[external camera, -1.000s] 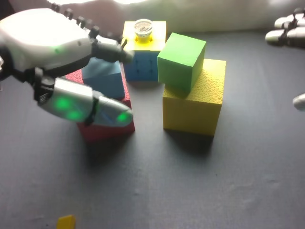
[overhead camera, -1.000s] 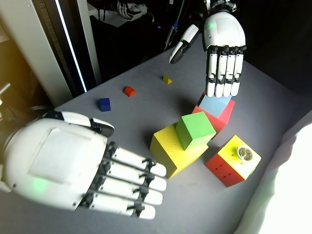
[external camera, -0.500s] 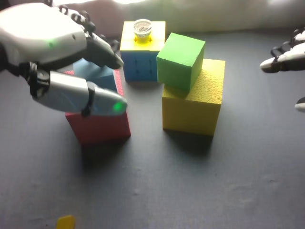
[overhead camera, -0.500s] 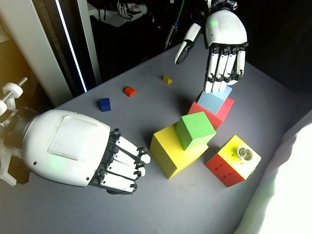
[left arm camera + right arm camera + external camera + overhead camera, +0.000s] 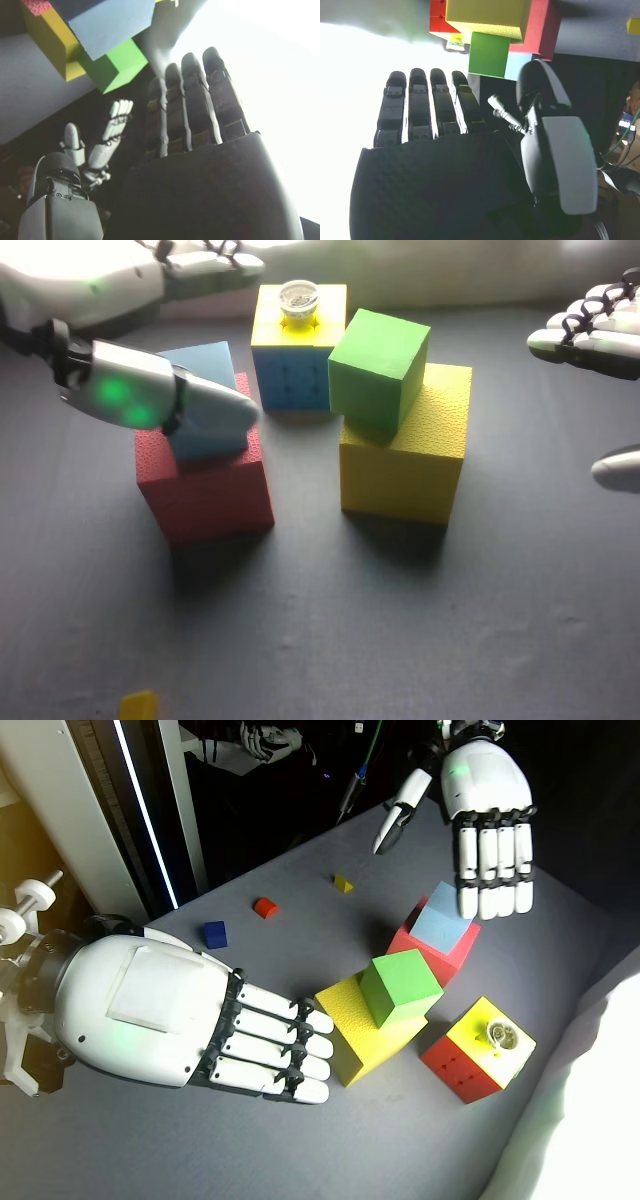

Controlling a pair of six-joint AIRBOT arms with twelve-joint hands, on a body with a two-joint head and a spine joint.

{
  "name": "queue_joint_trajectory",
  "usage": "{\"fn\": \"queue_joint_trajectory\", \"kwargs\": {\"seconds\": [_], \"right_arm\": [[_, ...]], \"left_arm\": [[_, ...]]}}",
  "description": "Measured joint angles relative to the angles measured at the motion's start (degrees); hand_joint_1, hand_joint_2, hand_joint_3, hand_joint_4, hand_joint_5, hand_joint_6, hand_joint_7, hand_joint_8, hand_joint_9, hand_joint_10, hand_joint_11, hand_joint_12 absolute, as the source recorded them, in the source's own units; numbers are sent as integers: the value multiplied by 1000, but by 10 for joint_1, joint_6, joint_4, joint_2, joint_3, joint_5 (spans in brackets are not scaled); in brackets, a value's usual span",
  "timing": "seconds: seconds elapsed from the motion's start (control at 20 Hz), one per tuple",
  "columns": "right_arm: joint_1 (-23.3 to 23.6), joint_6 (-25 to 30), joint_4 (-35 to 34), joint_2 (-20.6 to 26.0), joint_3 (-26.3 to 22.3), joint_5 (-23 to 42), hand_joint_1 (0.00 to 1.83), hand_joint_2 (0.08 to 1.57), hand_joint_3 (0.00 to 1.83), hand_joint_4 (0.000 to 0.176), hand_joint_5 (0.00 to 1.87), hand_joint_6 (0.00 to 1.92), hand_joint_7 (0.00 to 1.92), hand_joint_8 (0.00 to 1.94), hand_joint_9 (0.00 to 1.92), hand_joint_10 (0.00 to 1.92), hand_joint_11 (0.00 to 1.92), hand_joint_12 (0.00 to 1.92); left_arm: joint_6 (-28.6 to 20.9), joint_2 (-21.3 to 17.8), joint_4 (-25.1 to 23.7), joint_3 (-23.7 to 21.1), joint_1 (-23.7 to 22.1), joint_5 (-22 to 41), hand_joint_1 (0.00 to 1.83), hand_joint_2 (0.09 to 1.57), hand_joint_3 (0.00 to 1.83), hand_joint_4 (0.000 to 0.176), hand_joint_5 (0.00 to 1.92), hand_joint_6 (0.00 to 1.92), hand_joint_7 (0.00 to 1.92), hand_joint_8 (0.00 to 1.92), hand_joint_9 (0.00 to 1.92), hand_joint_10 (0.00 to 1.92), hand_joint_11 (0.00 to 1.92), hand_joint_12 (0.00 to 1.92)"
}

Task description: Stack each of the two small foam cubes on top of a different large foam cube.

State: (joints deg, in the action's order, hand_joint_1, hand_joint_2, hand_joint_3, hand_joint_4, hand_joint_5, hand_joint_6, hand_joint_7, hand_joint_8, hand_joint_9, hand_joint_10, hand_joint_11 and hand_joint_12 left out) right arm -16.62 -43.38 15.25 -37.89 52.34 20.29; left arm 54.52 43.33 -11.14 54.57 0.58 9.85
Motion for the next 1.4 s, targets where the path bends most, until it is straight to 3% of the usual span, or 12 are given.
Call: {"fn": "queue_joint_trajectory", "kwargs": {"seconds": [0.1,0.2,0.4,0.8,1.1,1.4], "right_arm": [[0,0,0,0,0,0,309,1108,0,0,0,0,0,0,0,0,0,0],[0,0,0,0,-1,0,293,1093,0,0,0,0,0,0,0,0,0,0],[0,0,0,0,-1,0,301,1079,0,0,0,0,0,0,0,0,0,0],[0,0,0,0,-1,0,319,1072,0,0,0,0,0,0,0,0,0,0],[0,0,0,0,-2,0,380,1051,0,0,0,0,0,0,0,0,0,0],[0,0,0,0,-2,0,320,1055,0,0,0,0,0,0,0,0,0,0]], "left_arm": [[47,-10,46,7,1,-12,0,960,0,0,105,4,111,2,107,2,151,64],[133,-26,134,5,15,-13,0,950,0,0,96,0,102,0,99,1,139,57],[261,-76,274,-36,66,-4,0,948,0,0,113,6,115,5,113,6,151,59],[267,-166,306,-107,177,19,0,927,0,0,87,1,96,1,94,1,144,50],[289,-177,320,-123,174,10,0,913,0,0,100,5,111,6,106,6,144,46],[290,-177,324,-127,176,9,0,919,0,0,88,6,92,5,88,3,137,39]]}}
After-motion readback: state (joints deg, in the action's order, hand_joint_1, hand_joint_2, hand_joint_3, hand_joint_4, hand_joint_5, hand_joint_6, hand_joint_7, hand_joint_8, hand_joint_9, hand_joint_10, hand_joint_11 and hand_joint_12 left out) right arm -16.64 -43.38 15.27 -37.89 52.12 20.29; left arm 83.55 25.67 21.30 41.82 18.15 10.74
